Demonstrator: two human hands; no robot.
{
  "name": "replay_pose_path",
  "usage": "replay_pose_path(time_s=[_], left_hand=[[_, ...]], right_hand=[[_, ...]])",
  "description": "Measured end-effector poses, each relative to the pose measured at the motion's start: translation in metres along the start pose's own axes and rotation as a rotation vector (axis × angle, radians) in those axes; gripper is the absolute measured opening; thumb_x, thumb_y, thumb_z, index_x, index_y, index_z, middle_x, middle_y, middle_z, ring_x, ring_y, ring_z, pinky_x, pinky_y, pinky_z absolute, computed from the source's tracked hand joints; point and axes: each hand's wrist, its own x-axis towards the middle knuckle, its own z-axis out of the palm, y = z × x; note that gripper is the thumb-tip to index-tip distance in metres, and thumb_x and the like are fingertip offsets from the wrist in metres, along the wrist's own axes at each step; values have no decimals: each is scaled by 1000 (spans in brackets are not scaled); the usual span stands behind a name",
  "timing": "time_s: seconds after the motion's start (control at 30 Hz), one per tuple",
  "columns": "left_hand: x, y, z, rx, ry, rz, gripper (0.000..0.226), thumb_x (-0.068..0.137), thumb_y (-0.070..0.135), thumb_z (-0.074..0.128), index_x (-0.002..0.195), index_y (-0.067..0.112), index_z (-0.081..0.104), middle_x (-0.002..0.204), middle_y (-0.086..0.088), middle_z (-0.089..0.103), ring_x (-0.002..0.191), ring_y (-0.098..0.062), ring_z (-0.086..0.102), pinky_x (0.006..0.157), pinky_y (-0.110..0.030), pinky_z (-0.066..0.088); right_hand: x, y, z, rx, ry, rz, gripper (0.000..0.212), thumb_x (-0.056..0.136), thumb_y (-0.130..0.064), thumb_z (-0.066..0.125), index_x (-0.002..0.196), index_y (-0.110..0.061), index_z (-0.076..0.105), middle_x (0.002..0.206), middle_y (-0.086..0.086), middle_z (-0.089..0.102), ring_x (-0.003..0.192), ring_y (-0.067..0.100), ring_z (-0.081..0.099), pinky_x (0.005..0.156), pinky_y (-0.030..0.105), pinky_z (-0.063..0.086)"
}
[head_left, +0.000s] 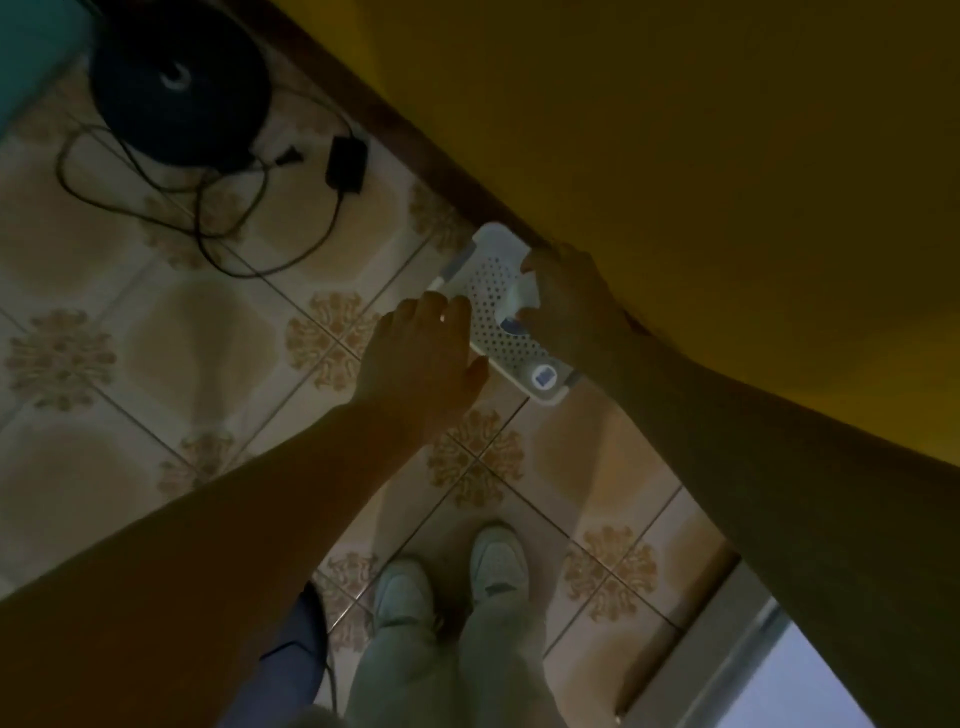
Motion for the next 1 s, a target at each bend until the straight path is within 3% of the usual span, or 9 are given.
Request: replay_pose_path(time_s=[0.13, 0.33, 0.5, 0.77, 1.0], left_hand=[[23, -17, 63, -49, 11, -14, 52, 91, 36, 54, 132, 6, 41, 129, -13, 48, 117, -30, 47, 96, -38, 39], [48, -23, 125, -43, 11, 23, 58, 92, 38, 52, 138, 7, 36, 134, -12, 44, 123, -28, 42, 101, -37, 35], [59, -24, 150, -12, 1, 33, 57, 91, 38, 52, 136, 6, 39, 135, -14, 43, 123, -30, 41, 100, -37, 35], [59, -19, 151, 59, -24, 33, 59, 90, 42, 51, 136, 8, 37, 136, -14, 41, 125, -31, 39, 100, -39, 35], [20, -7, 115, 63, -4, 14, 59, 88, 42, 54, 133, 7, 41, 134, -15, 43, 124, -31, 39, 98, -41, 35]], right_hand=[[30, 30, 71, 3, -3, 41, 42, 89, -20, 64, 125, -5, 49, 128, 17, 48, 119, 31, 47, 96, 38, 41], [62, 56, 134, -31, -29, 66, 47, 85, -24, 70, 124, -7, 49, 126, 15, 48, 121, 31, 43, 98, 35, 35], [69, 65, 175, 0, -20, 70, 50, 89, -16, 64, 134, -8, 45, 133, 16, 44, 126, 32, 38, 98, 39, 39], [64, 72, 173, -10, -27, 32, 55, 90, -22, 62, 139, -10, 40, 135, 16, 39, 127, 32, 36, 95, 38, 40], [30, 46, 127, -62, 24, -49, 57, 89, -25, 63, 137, -7, 37, 138, 17, 36, 130, 33, 33, 95, 39, 40]])
